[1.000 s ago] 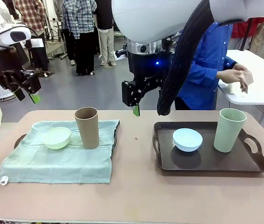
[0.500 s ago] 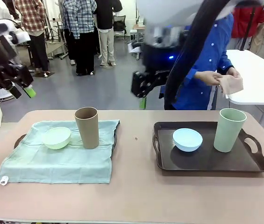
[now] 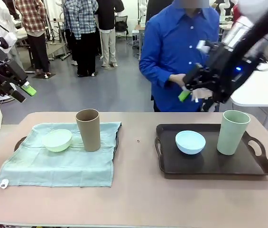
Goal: Set up a tray with a mat and arrange the tableware.
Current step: Pick up the Picnic Bowl and Reusable plastic cup from the Handle tray in front of the human's position and hold them in the air.
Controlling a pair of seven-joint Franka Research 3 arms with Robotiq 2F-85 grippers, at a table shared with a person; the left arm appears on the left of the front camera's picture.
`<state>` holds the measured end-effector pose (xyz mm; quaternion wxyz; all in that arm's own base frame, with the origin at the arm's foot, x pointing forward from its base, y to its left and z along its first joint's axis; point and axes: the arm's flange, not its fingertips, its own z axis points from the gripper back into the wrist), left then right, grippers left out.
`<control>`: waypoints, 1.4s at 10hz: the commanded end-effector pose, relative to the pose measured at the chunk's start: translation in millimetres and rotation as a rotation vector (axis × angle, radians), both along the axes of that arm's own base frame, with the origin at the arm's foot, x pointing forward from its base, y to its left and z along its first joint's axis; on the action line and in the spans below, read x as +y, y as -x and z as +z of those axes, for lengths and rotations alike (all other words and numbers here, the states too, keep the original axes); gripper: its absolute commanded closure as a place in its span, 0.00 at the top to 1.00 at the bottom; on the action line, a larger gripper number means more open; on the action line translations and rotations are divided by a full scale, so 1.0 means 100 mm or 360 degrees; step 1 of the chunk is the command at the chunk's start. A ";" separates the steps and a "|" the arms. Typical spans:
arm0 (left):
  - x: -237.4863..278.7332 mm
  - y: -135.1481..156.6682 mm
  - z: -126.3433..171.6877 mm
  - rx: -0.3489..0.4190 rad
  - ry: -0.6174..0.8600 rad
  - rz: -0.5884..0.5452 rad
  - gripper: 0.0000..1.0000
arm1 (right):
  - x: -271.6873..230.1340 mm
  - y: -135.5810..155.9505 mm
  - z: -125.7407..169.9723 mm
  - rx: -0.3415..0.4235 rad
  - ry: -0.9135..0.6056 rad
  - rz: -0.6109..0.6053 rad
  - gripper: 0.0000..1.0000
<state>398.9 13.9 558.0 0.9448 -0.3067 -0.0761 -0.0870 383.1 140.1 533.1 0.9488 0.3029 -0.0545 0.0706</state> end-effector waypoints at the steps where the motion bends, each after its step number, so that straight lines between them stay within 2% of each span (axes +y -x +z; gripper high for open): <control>1: 0.27 0.02 -0.06 0.0012 0.0251 0.0029 0.59 | -0.40 0.30 -0.25 -0.0123 -0.0253 -0.0130 1.00; 2: 0.47 0.08 -0.17 0.0018 0.0358 0.0092 0.59 | -0.66 0.47 -0.34 -0.0144 -0.0249 -0.0179 1.00; 4: 0.86 0.18 -0.18 0.0002 0.0493 0.0175 0.59 | -1.01 0.77 -0.44 -0.0209 -0.0284 -0.0186 1.00; 6: 1.23 0.33 -0.23 -0.0003 0.0577 0.0246 0.59 | -1.48 1.09 -0.60 -0.0258 -0.0453 -0.0325 1.00; 8: 1.36 0.40 -0.33 -0.0014 0.0622 0.0292 0.59 | -1.92 1.35 -0.61 -0.0318 -0.0666 -0.0386 1.00; 10: 1.46 0.45 -0.43 -0.0002 0.0722 0.0390 0.59 | -2.32 1.59 -0.71 -0.0194 -0.0799 -0.0388 1.00; 12: 1.61 0.53 -0.39 -0.0041 0.0791 0.0462 0.59 | -2.54 1.75 -0.87 -0.0154 -0.0887 -0.0485 1.00; 14: 1.62 0.52 -0.33 -0.0034 0.0692 0.0462 0.59 | -2.44 1.70 -0.81 -0.0110 -0.0765 -0.0351 1.00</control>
